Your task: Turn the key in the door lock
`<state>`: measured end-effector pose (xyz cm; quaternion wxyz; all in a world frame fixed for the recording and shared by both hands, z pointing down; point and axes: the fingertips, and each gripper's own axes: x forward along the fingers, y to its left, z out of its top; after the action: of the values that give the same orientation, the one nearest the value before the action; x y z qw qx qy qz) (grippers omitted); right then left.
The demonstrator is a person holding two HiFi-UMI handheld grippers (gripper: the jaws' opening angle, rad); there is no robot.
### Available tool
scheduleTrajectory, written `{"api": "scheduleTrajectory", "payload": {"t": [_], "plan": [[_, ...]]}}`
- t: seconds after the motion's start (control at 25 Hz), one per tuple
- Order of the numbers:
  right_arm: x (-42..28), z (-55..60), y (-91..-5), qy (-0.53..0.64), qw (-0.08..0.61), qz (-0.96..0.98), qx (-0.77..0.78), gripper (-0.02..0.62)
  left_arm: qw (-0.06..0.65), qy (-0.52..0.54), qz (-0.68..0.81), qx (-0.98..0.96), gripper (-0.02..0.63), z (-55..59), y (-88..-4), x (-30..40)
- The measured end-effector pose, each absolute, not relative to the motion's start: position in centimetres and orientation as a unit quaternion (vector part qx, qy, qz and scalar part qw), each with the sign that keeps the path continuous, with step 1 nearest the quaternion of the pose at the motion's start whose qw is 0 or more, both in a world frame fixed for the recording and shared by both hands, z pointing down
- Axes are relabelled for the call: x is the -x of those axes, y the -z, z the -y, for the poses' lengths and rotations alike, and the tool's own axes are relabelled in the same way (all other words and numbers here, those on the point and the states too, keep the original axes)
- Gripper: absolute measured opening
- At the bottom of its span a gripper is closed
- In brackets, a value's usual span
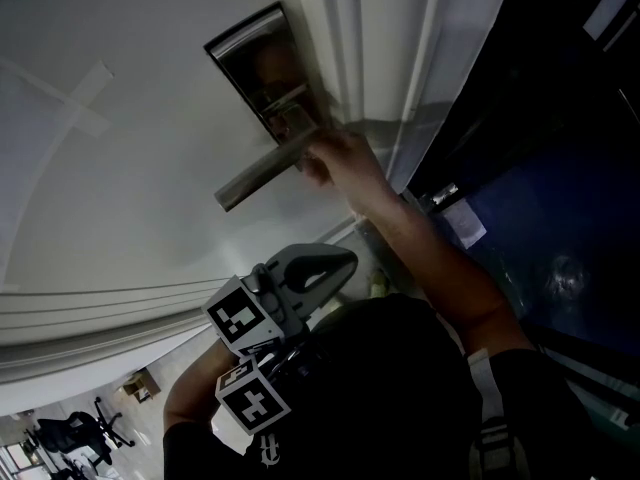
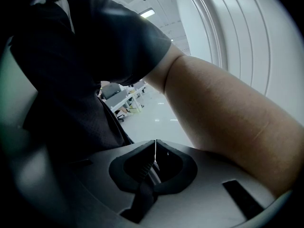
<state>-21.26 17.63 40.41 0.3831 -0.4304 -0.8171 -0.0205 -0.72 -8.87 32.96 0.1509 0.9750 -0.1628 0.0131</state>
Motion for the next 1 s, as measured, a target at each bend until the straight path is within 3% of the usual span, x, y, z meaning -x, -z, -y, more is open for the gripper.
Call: {"api": "scheduleTrajectory", "payload": {"t": [0.68,1.0], "plan": [[19.6,-18.4,-40.4,-0.005,0.382,0.804,0.456,0.017,0.167,-0.005,0.189,-0.968,0.006,9.4,-33.9,0.4],[16.5,-20.1,-39.4,-0.026,0.336,0.801,0.494,0.017,0.205,-0.018,0.253,-0.945,0.006,9.9,-36.4,-0.4]]}}
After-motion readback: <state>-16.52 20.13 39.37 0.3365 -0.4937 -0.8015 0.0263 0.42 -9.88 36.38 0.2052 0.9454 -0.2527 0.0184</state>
